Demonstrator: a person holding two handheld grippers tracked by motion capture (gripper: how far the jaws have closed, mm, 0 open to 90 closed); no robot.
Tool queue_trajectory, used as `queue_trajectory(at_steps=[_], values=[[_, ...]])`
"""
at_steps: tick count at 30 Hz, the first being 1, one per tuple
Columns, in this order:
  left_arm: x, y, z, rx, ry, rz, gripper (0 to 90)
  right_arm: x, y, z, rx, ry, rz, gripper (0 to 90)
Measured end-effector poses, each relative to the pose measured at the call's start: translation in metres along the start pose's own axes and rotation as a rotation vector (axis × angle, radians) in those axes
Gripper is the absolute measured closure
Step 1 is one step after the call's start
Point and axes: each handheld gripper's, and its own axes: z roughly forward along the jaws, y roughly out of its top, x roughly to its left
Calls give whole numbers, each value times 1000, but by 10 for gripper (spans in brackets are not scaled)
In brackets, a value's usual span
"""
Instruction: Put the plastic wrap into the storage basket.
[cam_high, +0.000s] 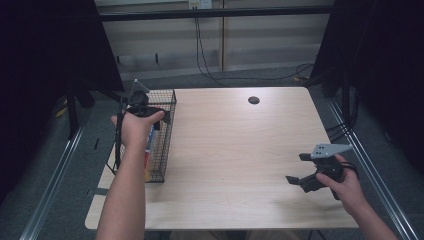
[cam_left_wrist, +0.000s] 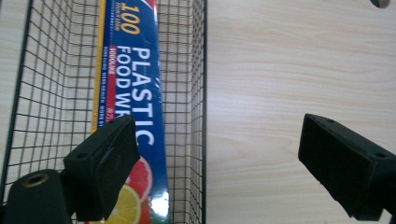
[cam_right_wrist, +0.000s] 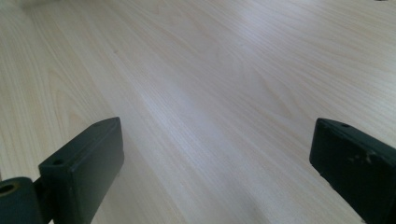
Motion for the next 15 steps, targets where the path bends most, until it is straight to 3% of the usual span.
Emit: queue_trajectory(at_steps=[15], values=[[-38, 2, -4, -21, -71, 51, 118, 2, 1, -1, -3, 3, -10, 27]])
